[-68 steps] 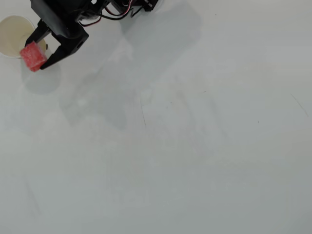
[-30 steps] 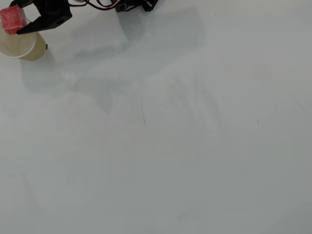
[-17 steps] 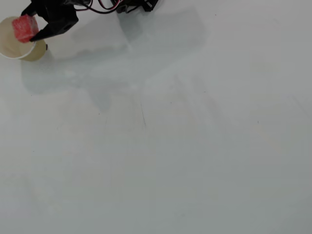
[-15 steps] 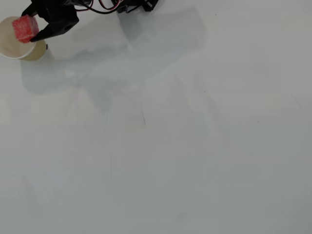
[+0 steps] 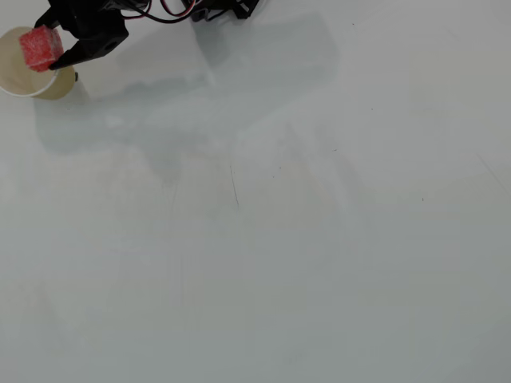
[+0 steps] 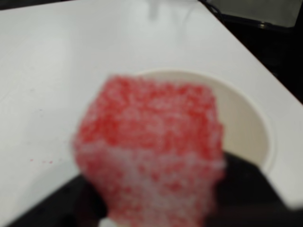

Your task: Pick up the cube and drop it in the cup.

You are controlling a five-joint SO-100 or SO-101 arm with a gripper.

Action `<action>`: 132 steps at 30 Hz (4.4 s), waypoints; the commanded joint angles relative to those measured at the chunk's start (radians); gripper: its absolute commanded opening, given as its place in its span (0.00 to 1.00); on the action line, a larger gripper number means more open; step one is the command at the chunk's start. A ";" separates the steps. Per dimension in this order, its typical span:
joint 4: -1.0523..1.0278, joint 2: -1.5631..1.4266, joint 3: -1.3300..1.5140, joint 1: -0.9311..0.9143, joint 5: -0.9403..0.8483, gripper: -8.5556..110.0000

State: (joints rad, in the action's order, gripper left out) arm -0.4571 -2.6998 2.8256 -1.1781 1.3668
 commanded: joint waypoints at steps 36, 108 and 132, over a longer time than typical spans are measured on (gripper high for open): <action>0.049 0.328 -0.390 0.034 -0.006 0.07; 0.054 0.451 -0.528 -0.014 -0.006 0.45; 0.166 0.377 -0.506 0.048 -0.020 0.07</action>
State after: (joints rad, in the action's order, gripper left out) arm -0.3344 -2.2258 2.4406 -1.1566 1.3576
